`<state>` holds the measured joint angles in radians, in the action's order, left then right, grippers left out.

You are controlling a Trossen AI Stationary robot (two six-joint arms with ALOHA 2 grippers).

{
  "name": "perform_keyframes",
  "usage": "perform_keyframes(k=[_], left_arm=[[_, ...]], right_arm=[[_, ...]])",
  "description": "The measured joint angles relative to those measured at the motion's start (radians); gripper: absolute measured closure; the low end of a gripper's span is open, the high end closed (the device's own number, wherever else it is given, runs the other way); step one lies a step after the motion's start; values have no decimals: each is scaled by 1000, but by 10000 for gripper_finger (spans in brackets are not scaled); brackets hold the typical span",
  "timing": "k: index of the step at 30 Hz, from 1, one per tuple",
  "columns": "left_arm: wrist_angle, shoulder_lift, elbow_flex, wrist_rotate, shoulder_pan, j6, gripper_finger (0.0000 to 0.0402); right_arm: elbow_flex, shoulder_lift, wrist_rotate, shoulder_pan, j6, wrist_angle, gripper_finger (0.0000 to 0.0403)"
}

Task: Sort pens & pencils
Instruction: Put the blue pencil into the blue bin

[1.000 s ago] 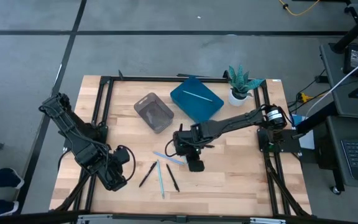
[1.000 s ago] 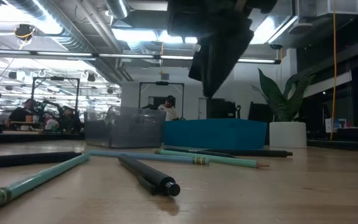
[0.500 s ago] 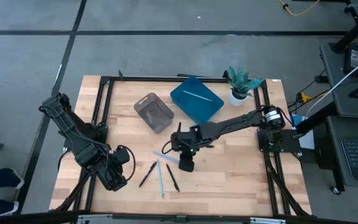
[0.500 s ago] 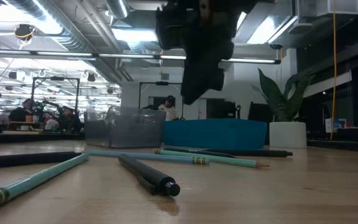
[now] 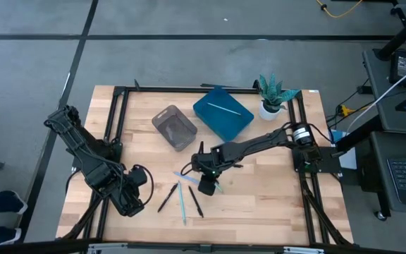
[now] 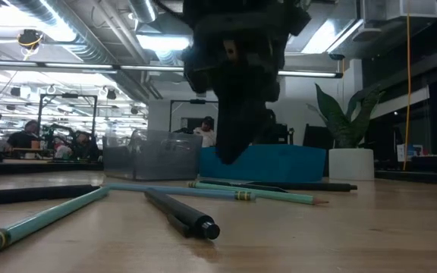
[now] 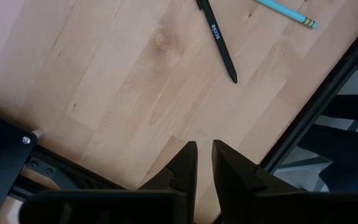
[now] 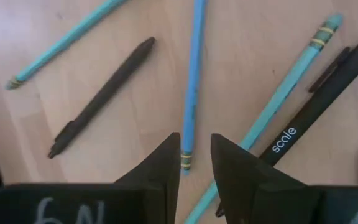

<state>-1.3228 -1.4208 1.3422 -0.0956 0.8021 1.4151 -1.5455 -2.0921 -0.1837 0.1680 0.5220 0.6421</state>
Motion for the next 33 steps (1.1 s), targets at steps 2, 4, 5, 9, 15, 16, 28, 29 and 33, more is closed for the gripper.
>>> perform_keyframes(k=[2, 4, 5, 9, 15, 16, 28, 29, 33], left_arm=[[0, 0, 0, 0, 0, 0, 358], [0, 0, 0, 0, 0, 0, 358], [0, 0, 0, 0, 0, 0, 358], [0, 0, 0, 0, 0, 0, 358], [0, 0, 0, 0, 0, -1, 358], [0, 0, 0, 0, 0, -1, 358], [0, 0, 0, -19, 0, -1, 358], [0, 0, 0, -19, 0, 0, 358], [0, 0, 0, -19, 0, 0, 358]], right_arm=[[0, -15, 6, 0, 0, 0, 311], [0, -28, 7, 0, 0, 8, 311], [0, -34, 7, 0, 0, 5, 311], [0, -38, 8, -2, -1, -4, 311], [0, -42, 8, -5, -3, 1, 311], [0, -42, 8, -5, -3, 2, 311], [-20, -42, -71, -27, -6, -20, 311], [-22, -42, -72, -25, -6, -21, 311], [-23, -41, -79, -11, -7, -37, 311]])
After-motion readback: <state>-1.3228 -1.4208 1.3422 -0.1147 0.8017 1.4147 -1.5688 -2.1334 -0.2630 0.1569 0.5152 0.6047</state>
